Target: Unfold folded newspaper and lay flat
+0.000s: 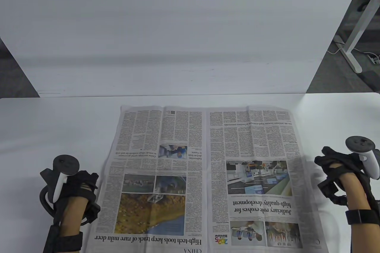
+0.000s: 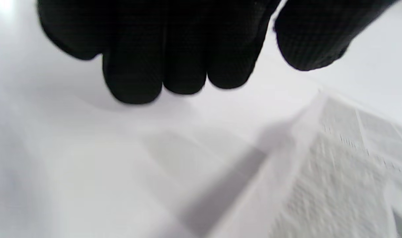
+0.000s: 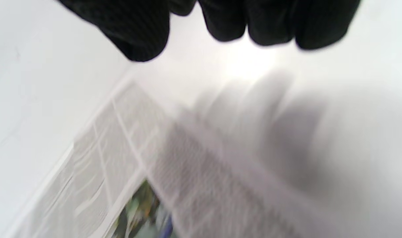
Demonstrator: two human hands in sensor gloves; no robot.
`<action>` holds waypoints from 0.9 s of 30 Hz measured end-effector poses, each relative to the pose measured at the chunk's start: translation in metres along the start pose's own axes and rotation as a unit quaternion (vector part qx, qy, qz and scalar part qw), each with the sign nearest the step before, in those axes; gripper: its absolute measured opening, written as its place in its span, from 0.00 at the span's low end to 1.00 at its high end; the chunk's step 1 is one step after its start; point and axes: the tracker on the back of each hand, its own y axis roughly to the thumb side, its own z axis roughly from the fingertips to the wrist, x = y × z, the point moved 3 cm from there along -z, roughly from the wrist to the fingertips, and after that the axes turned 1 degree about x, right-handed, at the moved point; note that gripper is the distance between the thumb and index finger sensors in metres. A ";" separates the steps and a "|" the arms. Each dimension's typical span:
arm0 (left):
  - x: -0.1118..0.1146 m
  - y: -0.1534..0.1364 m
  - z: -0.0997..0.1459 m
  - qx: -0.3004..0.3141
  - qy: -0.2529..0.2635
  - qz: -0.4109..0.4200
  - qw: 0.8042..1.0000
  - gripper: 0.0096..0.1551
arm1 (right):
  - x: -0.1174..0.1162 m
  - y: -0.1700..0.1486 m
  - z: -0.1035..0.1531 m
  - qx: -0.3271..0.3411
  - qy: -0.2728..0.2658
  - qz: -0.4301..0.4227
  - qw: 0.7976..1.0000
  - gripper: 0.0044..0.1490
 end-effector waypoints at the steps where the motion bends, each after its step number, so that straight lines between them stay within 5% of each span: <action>1: -0.007 0.002 0.004 0.004 0.019 -0.004 1.000 0.35 | 0.003 0.007 0.008 0.016 -0.031 0.017 0.999 0.50; 6: -0.022 0.054 0.044 0.143 0.105 -0.013 0.984 0.38 | -0.027 0.052 0.051 0.146 -0.094 0.093 0.980 0.47; 10: 0.019 0.108 0.071 0.268 0.078 -0.064 0.958 0.38 | -0.083 0.074 0.074 0.211 -0.057 0.196 0.956 0.46; 13: 0.068 0.133 0.083 0.318 0.010 -0.123 0.940 0.41 | -0.129 0.075 0.087 0.222 -0.006 0.230 0.947 0.46; 21: 0.136 0.138 0.080 0.314 -0.117 -0.190 0.923 0.47 | -0.184 0.056 0.091 0.188 0.071 0.314 0.928 0.51; 27: 0.141 0.130 0.070 0.281 -0.162 -0.171 0.930 0.47 | -0.188 0.052 0.082 0.170 0.100 0.320 0.927 0.51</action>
